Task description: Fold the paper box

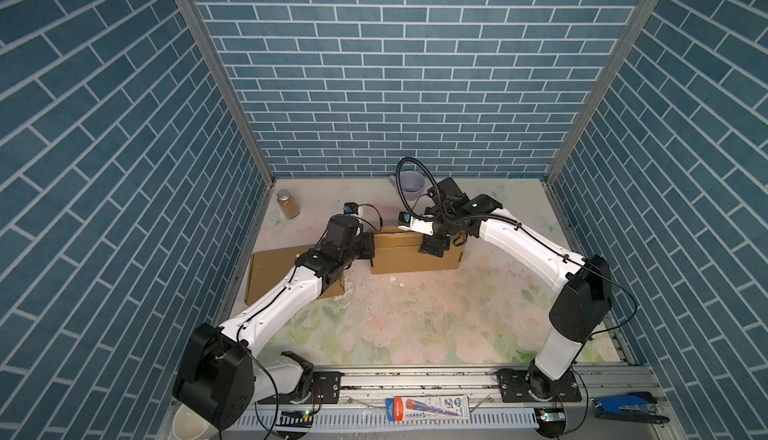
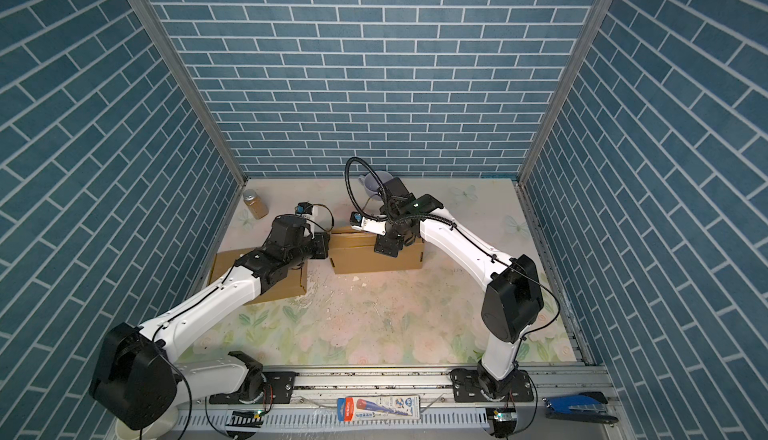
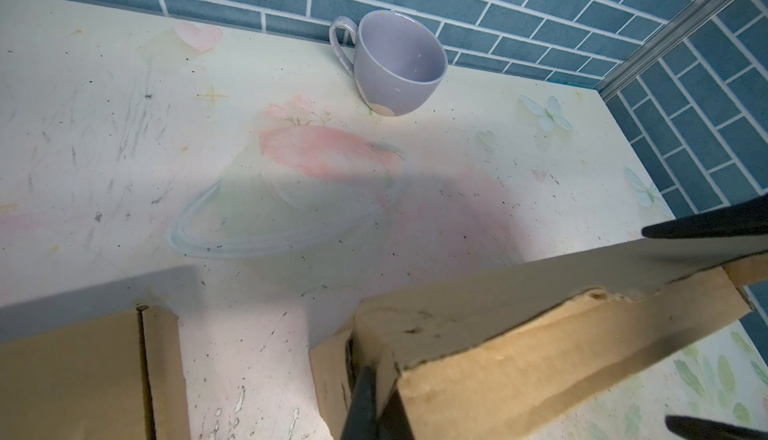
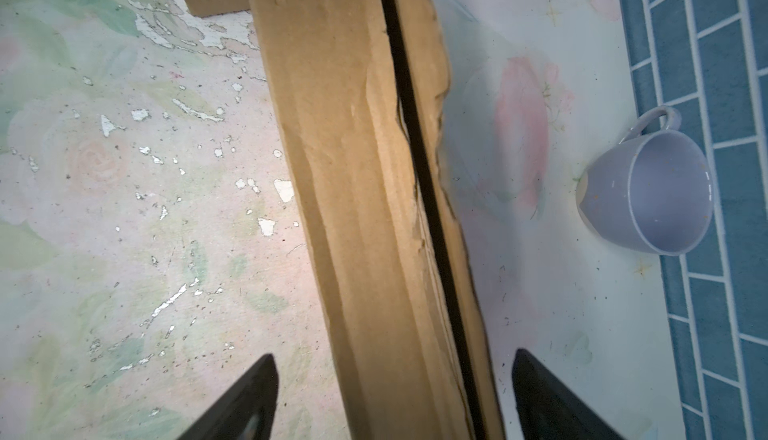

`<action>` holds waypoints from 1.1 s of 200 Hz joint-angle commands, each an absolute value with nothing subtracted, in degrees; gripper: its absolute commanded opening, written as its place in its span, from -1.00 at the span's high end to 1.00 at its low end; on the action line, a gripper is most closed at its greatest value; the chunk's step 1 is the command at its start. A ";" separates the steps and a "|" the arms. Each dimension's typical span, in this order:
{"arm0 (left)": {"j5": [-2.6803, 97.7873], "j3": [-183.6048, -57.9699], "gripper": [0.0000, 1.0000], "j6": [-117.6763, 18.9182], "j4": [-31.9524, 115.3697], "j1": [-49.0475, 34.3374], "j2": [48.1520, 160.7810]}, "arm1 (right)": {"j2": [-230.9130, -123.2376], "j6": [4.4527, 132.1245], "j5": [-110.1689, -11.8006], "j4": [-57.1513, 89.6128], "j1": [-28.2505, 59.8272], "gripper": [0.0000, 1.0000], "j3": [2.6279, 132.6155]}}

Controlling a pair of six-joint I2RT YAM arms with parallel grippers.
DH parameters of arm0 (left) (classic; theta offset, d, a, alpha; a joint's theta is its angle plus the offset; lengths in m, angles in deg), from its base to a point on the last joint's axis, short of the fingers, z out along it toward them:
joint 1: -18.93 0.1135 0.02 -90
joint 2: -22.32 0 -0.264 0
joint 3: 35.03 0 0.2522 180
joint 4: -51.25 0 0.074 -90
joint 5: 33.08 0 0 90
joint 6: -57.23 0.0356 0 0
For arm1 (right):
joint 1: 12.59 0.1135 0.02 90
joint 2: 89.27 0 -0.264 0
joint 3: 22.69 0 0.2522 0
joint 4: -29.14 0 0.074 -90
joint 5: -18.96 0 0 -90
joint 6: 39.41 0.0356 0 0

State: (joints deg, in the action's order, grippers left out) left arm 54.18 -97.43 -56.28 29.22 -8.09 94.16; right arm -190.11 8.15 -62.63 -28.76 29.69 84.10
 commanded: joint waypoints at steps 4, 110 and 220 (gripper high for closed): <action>52.04 -96.48 1.00 -55.97 20.60 -9.01 96.59 | -188.52 6.50 -67.12 -24.02 31.11 -0.62 80.42; 47.99 -97.66 0.82 -57.78 23.00 -9.52 94.86 | -188.43 8.29 -70.54 -18.79 31.84 0.14 74.85; 42.65 -104.69 0.02 -58.38 17.47 -5.22 86.29 | -187.03 11.12 -71.83 -15.74 32.12 0.32 70.39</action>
State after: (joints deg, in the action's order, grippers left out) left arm 45.48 -101.21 -57.85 20.28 -7.81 89.41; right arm -187.47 9.27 -71.18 -14.97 31.94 73.09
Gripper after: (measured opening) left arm 0.451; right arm 0.394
